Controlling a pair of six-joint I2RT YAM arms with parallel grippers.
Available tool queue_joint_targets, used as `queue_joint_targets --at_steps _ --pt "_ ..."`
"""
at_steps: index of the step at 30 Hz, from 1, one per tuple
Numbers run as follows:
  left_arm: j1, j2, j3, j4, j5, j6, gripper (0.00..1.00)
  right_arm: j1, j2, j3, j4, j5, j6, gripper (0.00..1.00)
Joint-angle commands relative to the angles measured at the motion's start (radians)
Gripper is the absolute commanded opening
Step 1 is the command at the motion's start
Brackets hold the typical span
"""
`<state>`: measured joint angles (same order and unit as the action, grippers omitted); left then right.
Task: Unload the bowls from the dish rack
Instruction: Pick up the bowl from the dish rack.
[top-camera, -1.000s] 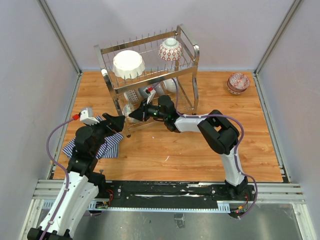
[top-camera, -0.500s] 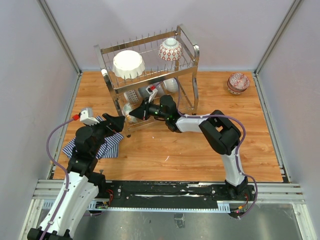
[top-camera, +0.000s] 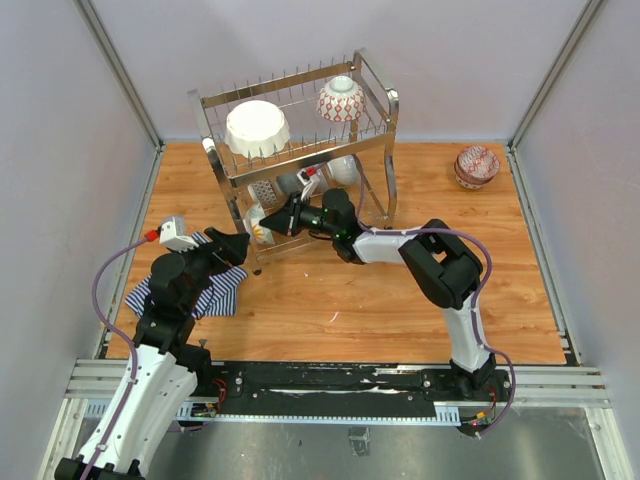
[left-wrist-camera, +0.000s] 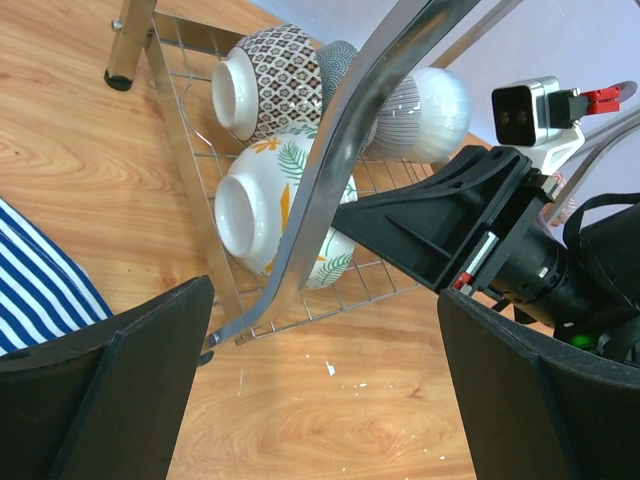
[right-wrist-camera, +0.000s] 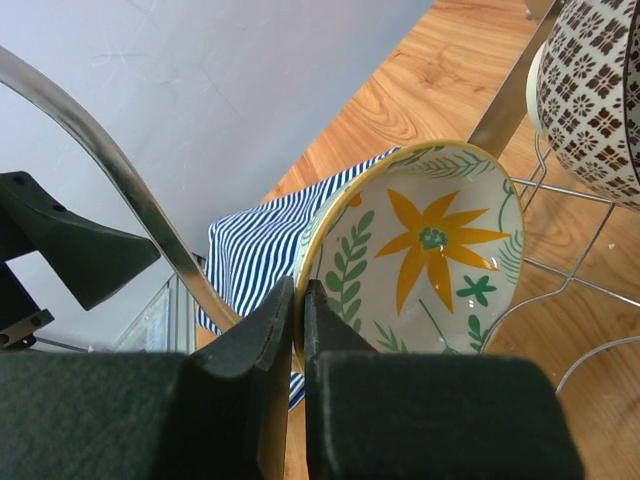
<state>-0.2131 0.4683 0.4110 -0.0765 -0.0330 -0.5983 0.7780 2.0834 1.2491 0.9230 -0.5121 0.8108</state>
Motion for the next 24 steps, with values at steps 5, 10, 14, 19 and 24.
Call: queue_joint_targets --at_steps 5,10,14,19,24 --pt "-0.006 -0.004 0.019 0.011 -0.010 0.015 1.00 0.001 0.002 0.051 0.184 -0.034 0.082 0.01" --pt "-0.005 -0.001 0.017 0.014 -0.011 0.016 1.00 0.002 0.014 0.056 0.212 -0.031 0.113 0.01" --pt "-0.006 0.003 0.021 0.015 -0.011 0.014 1.00 0.001 -0.021 0.017 0.217 0.004 0.094 0.01" --pt "-0.006 0.003 0.022 0.018 -0.011 0.012 1.00 -0.004 -0.093 -0.049 0.189 0.064 0.024 0.01" --pt "-0.006 0.006 0.025 0.020 -0.008 0.011 1.00 -0.017 -0.164 -0.110 0.196 0.099 0.003 0.01"
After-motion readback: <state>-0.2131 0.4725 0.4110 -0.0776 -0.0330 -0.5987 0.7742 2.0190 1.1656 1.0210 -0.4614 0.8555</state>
